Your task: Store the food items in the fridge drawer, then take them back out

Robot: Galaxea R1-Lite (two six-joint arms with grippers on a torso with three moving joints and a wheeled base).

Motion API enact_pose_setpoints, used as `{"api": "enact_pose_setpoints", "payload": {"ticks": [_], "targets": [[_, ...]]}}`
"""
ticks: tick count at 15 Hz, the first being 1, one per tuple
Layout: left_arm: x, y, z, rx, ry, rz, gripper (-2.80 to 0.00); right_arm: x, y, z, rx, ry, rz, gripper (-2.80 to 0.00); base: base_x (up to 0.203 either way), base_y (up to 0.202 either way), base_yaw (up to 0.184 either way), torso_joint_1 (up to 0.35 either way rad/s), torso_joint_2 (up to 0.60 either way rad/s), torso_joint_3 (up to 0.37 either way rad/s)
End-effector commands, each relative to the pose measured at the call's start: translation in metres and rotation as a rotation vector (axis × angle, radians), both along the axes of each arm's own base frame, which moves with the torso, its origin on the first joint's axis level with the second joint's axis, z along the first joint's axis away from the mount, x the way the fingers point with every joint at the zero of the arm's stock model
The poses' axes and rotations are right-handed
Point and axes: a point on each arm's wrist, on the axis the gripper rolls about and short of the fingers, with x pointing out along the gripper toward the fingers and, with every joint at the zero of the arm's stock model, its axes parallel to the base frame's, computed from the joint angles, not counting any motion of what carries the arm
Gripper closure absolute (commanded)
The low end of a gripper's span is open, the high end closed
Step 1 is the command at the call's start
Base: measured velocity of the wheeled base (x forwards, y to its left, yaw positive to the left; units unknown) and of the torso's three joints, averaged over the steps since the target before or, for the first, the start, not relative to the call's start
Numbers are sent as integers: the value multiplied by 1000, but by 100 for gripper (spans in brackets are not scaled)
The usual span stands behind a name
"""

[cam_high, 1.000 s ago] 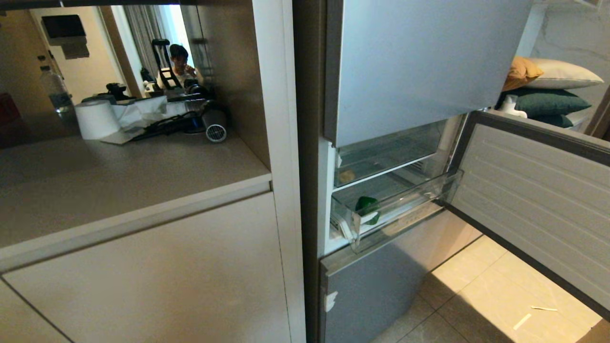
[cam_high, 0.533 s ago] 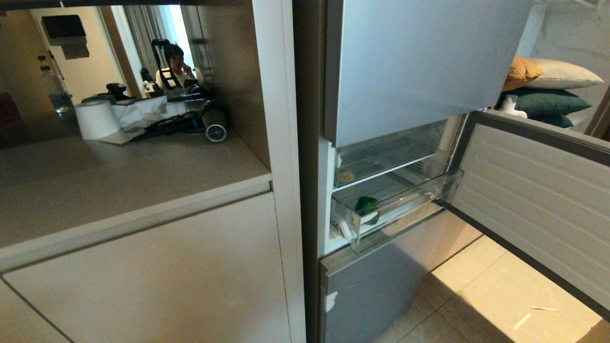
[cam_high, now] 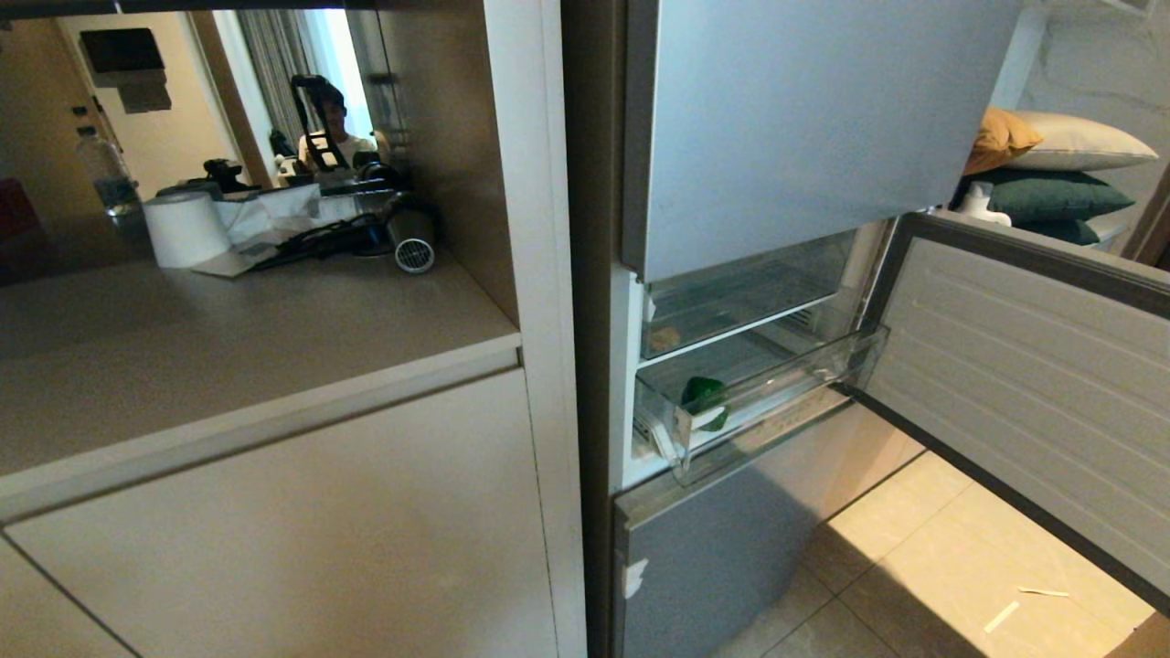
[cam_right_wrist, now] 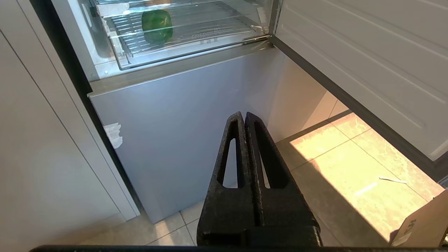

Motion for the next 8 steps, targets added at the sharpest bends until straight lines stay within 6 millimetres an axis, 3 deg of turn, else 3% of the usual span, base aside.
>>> {"api": "enact_pose_setpoints", "payload": {"ticks": [1, 8], "targets": [[0, 0, 0, 0, 3, 1, 0, 0, 0, 0, 0, -1, 0, 0, 0, 0, 0, 0, 0, 0], [0, 0, 0, 0, 2, 1, 0, 0, 0, 0, 0, -1, 0, 0, 0, 0, 0, 0, 0, 0]]}}
